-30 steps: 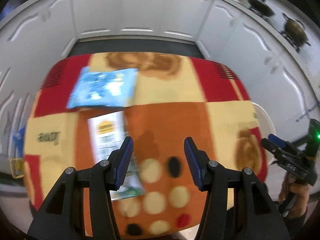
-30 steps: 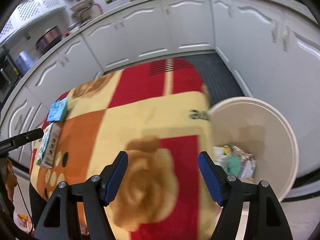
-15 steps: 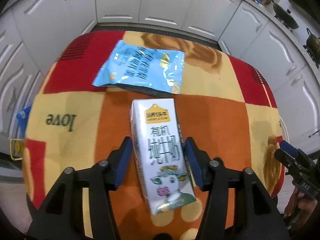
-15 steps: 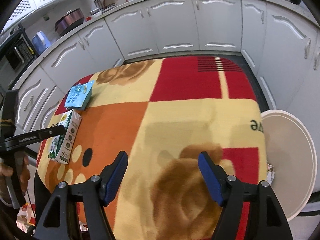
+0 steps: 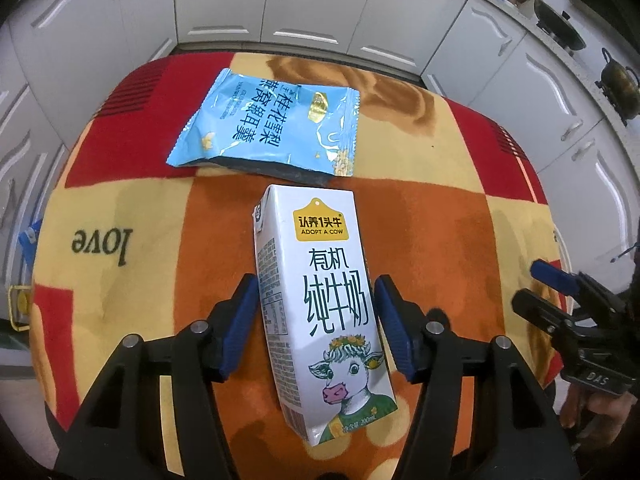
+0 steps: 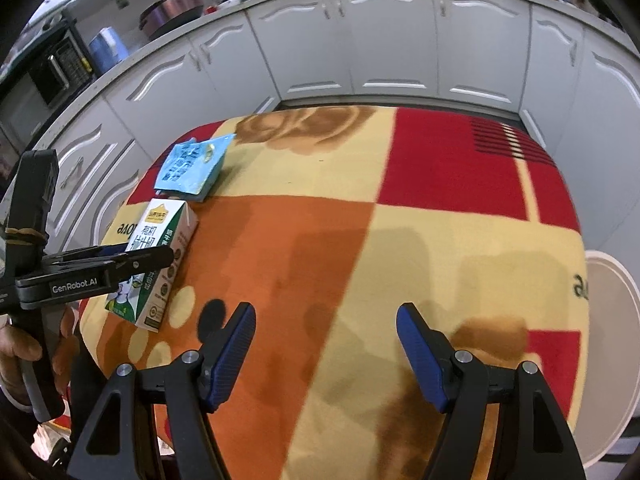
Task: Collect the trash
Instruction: 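Grasp the white milk carton with the left gripper while the right tool approaches the blue bag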
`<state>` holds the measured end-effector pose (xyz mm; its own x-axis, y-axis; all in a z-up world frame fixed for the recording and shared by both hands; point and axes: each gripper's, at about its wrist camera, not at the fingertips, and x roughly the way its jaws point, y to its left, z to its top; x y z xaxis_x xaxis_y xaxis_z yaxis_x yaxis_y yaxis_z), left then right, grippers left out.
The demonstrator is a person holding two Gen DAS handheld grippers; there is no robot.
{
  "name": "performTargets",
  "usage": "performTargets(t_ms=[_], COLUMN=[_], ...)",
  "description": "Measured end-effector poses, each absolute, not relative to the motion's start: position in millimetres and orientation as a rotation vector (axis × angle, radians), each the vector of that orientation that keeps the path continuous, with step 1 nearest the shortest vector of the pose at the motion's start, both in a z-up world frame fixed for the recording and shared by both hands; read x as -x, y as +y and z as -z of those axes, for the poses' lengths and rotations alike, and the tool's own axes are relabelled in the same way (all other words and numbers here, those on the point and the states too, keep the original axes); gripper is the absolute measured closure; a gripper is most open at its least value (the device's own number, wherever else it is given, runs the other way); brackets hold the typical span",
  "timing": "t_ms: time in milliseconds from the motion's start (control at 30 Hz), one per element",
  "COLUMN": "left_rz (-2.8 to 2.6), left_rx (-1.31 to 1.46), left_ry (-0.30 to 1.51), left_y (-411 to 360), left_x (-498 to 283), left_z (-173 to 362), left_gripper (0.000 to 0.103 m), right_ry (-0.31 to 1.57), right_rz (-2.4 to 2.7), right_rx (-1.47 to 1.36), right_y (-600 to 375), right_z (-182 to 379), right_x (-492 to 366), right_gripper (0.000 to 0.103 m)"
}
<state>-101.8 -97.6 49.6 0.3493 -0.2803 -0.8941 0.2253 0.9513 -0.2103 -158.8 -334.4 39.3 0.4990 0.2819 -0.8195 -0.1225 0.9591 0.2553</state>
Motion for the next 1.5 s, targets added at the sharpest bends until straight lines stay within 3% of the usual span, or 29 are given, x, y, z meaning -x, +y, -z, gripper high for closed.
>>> performTargets(t_ms=[967, 1400, 1500], left_rz=[0.346, 0.216, 0.195], left_rx=[0.002, 0.133, 0.152], left_ry=[1.222, 1.188, 1.183], left_y=[-99, -26, -18], left_x=[119, 126, 128], left_z=[-40, -61, -63], left_gripper=[0.048, 0.050, 0.050], right_ry=[1.038, 0.974, 0.941], right_rz=[-0.292, -0.469, -0.541], right_rx=[-0.155, -0.034, 0.085], right_y=[-308, -254, -226], right_z=[-33, -57, -69], right_x=[146, 97, 78], right_gripper=[0.033, 0.033, 0.028])
